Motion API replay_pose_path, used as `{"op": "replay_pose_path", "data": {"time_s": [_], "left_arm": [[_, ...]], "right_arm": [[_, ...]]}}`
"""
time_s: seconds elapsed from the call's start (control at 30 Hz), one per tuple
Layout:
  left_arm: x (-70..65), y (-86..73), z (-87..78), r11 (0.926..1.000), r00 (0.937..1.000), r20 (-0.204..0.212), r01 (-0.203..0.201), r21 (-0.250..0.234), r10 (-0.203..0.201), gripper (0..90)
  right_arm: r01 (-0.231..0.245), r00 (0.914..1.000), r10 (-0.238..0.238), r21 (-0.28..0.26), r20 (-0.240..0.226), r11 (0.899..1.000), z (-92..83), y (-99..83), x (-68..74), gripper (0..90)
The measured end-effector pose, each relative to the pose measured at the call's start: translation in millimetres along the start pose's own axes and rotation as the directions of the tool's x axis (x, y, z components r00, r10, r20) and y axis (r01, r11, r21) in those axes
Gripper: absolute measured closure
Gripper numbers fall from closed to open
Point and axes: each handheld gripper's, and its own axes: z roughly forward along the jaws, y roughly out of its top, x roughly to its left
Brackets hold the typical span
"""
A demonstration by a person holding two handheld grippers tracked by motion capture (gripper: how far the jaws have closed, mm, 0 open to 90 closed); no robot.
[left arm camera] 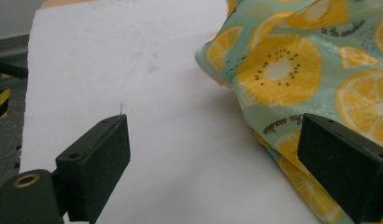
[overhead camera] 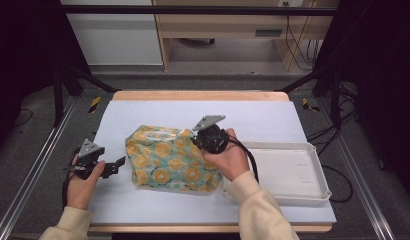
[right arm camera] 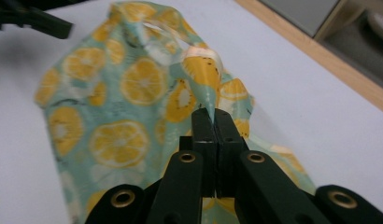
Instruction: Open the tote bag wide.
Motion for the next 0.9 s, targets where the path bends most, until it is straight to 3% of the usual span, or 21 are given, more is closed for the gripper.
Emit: {"op": "replay_pose_path", "data": {"time_s": [0.1, 0.2, 0.23, 0.27, 0.33, 0.43, 0.53, 0.6, 0.67, 0.7, 0.73, 0.77, 0.9], "left_arm": [[1.6, 1.4, -2.3, 0.9998, 0.9999, -0.006, 0.013, -0.012, -0.013, 11.5], [1.8, 3.8, -5.0, 0.9996, 0.9999, -0.003, 0.015, -0.024, -0.015, 12.7], [1.5, 5.4, -6.6, 0.9996, 1.0000, 0.000, 0.009, -0.025, -0.009, 13.7], [-1.5, 9.5, -9.1, 0.9992, 0.9998, 0.019, 0.005, -0.039, -0.004, 14.3], [-5.9, 16.1, -13.0, 0.9985, 0.9994, 0.020, -0.027, -0.047, 0.028, 14.5], [-10.1, 23.3, -17.2, 0.9966, 0.9987, 0.022, -0.045, -0.069, 0.046, 16.4], [-18.0, 40.8, -22.8, 0.9922, 0.9952, 0.053, -0.076, -0.099, 0.081, 16.3], [-25.1, 58.3, -19.4, 0.9876, 0.9896, 0.073, -0.115, -0.107, 0.123, 17.0], [-32.0, 71.0, -12.4, 0.9844, 0.9806, 0.108, -0.155, -0.082, 0.164, 18.1], [-32.0, 71.0, -12.4, 0.9844, 0.9806, 0.108, -0.155, -0.082, 0.164, 18.1], [-38.9, 82.8, -2.9, 0.9804, 0.9706, 0.141, -0.189, -0.057, 0.195, 18.2], [-42.1, 87.8, 1.6, 0.9776, 0.9667, 0.146, -0.206, -0.045, 0.210, 19.1], [-47.7, 96.5, 14.5, 0.9720, 0.9612, 0.150, -0.235, 0.005, 0.231, 28.1]], "right_arm": [[0.002, 0.9994, -0.004, -0.055, -0.034, 0.998, -12.7, -20.8, 26.5, 89.9], [0.000, 0.9982, -0.005, -0.072, -0.060, 0.997, -14.8, -31.3, 38.4, 89.8], [0.000, 0.9959, -0.006, -0.070, -0.090, 0.998, -14.5, -43.2, 49.5, 89.6], [0.001, 0.9950, -0.007, -0.059, -0.099, 0.998, -12.7, -49.5, 54.2, 89.5], [-0.003, 0.9927, -0.001, -0.038, -0.120, 0.999, -8.8, -61.7, 62.0, 89.5], [-0.013, 0.9893, 0.010, -0.019, -0.145, 1.000, -4.1, -76.1, 68.9, 89.5], [-0.008, 0.9880, 0.009, 0.009, -0.154, 1.000, -1.7, -82.1, 71.9, 89.5], [-0.011, 0.9864, 0.014, 0.021, -0.164, 1.000, 2.4, -85.8, 73.6, 89.4], [-0.007, 0.9869, 0.012, 0.030, -0.161, 1.000, 4.3, -87.0, 74.5, 89.2], [-0.007, 0.9869, 0.012, 0.030, -0.161, 1.000, 4.3, -87.0, 74.5, 89.2], [-0.012, 0.9874, 0.017, 0.035, -0.157, 0.999, 4.6, -88.1, 75.0, 88.9], [-0.014, 0.9873, 0.019, 0.031, -0.158, 0.999, 4.5, -88.7, 74.8, 88.7], [-0.018, 0.9872, 0.024, 0.035, -0.158, 0.999, 4.4, -89.9, 74.6, 88.0]]}}
